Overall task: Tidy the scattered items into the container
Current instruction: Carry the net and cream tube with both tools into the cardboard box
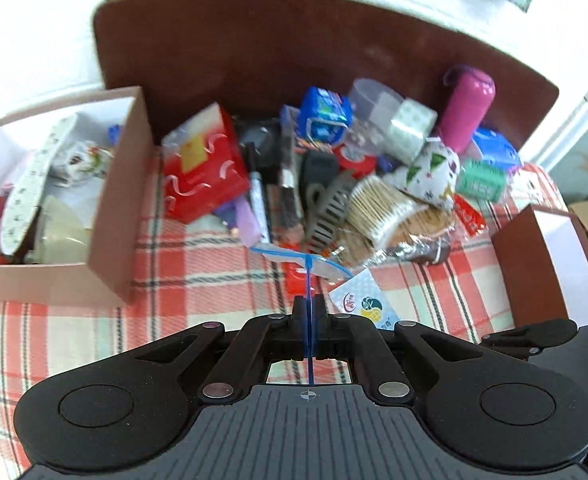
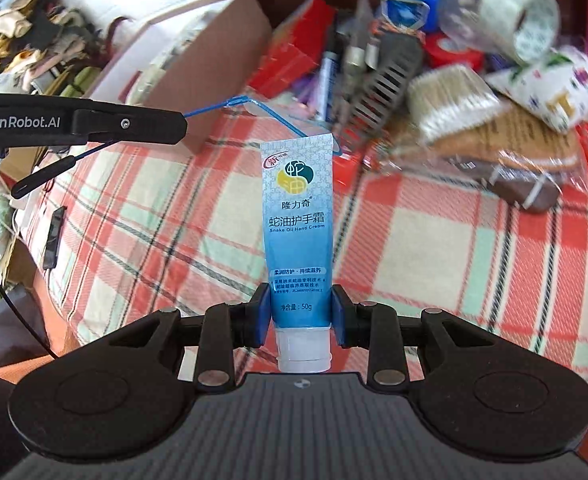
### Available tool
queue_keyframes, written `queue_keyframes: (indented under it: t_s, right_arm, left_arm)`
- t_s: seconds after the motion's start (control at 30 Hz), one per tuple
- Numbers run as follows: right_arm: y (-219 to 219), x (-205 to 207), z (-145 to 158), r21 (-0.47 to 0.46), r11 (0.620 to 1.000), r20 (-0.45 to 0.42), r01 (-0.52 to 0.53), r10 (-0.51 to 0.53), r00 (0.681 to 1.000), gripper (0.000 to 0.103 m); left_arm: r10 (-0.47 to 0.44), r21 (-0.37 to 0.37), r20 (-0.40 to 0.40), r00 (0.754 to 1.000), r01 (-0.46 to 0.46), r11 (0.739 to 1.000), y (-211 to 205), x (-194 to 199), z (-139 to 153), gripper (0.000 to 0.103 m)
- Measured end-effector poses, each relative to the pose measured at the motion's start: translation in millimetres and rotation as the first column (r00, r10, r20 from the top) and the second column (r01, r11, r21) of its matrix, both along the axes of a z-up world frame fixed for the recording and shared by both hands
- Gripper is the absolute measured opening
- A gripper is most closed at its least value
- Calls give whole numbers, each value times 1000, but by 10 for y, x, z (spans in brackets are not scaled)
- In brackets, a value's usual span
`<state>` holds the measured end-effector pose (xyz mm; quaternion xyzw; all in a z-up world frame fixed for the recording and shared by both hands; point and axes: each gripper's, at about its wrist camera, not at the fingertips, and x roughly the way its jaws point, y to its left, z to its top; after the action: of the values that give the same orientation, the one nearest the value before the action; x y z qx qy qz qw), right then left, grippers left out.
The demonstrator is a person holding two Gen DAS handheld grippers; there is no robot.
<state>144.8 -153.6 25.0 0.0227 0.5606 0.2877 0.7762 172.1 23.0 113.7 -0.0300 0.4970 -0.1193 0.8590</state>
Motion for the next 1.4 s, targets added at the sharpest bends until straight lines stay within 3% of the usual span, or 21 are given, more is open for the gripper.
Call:
queue_keyframes:
  t_s: [0.47,0.87,1.07,1.27,1.3,1.37,1.4]
  right_arm:
    - [835,380,550,39,985,156,-166,158,975,34]
    - [1887,974,913,69,960,230,-270,248,941,34]
    - [2315,1266,1009,64,958,254,-281,257,933,34]
    - [2764,1577,928,42,959,254,-282,263,931,35]
    - [2844,1630,878,35,960,253,-278,261,932,36]
    - [2979,1728,727,6,962,249,-272,262,933,46]
    - [3025,1772,639,-17,965,232,-263,260,937,52]
  left_arm:
    - [153,2,134,979,-155,988,787,-131,438,0]
    - [275,13,209,938,-284,959,1594,215,676,0]
    - [300,22,221,928,-312,950,2014,504,692,0]
    - [336,14,194,921,-345,938,2446,908,438,0]
    - [349,26,192,917,-360,932,2513,980,336,12]
    - [385,76,158,909,-400,913,2631,1105,75,51]
    - [407,105,130,904,-421,901,2681,1147,-61,59]
